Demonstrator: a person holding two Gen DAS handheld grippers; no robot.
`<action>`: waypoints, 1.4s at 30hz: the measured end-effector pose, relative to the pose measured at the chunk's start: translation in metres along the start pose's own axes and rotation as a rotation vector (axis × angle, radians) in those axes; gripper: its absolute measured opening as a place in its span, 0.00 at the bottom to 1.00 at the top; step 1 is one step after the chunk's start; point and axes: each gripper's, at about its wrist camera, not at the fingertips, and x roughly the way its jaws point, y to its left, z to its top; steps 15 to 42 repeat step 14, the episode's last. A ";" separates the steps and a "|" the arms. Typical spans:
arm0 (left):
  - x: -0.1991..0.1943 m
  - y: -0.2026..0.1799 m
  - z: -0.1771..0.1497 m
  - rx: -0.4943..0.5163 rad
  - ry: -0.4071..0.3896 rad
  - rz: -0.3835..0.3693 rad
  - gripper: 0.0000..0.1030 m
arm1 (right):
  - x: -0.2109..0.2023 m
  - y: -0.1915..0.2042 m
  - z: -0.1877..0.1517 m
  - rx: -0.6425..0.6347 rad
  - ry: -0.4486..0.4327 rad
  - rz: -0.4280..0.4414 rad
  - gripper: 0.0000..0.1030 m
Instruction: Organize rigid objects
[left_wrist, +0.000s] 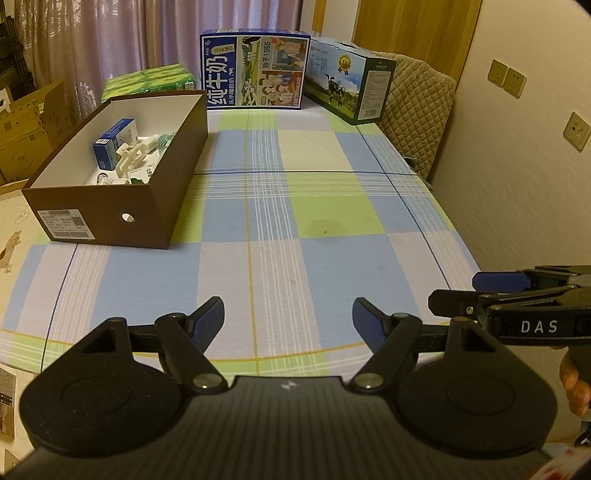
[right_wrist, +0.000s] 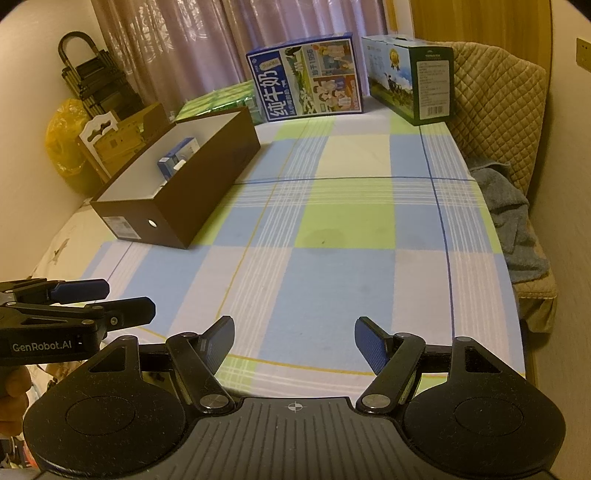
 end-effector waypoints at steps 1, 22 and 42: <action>0.000 0.000 0.000 0.000 0.000 0.000 0.72 | 0.000 0.000 0.000 0.000 0.000 0.000 0.67; 0.000 -0.007 0.001 -0.001 0.004 0.011 0.72 | 0.000 -0.005 0.002 0.000 0.006 0.008 0.67; 0.000 -0.007 0.001 -0.001 0.004 0.011 0.72 | 0.000 -0.005 0.002 0.000 0.006 0.008 0.67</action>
